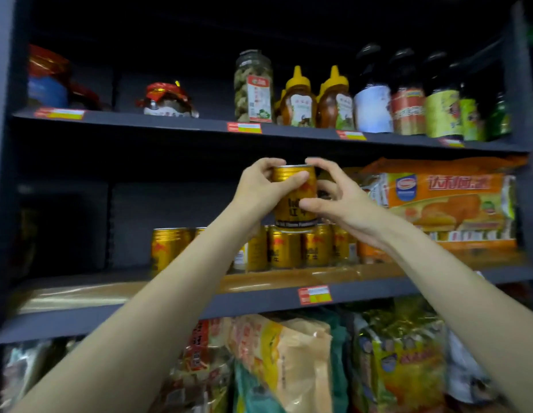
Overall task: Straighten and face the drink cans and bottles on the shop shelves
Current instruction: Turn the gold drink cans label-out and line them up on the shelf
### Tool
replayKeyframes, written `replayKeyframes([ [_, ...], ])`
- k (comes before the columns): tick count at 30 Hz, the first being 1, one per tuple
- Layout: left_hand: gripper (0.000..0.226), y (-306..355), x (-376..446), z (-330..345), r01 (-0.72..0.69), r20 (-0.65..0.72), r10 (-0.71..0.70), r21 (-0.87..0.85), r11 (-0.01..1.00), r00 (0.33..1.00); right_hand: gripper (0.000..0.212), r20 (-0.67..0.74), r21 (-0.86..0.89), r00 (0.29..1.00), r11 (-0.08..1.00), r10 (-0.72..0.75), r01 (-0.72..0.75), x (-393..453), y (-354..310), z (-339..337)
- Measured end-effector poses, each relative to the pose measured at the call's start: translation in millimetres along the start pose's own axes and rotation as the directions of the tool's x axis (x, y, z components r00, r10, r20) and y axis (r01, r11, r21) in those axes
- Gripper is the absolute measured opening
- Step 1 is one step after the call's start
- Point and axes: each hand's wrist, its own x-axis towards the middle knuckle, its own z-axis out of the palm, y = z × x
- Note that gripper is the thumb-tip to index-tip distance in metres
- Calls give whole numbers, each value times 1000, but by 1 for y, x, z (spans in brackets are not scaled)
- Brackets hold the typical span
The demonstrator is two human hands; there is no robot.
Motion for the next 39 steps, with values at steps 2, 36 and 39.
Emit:
replayKeyframes([
  [2,47,-8,3,29,50,36,-49,-41,998,998,65,-16,-39,999,998,39,-39,-9,2,-25],
  [36,37,-74,-3,49,-207,217,34,858,471,976,54,-48,-736,976,653,213,-179,4,81,-91],
  [39,37,-70,-5,43,-239,230,78,848,474,970,55,-94,-770,975,607,201,-199,3,81,-86],
])
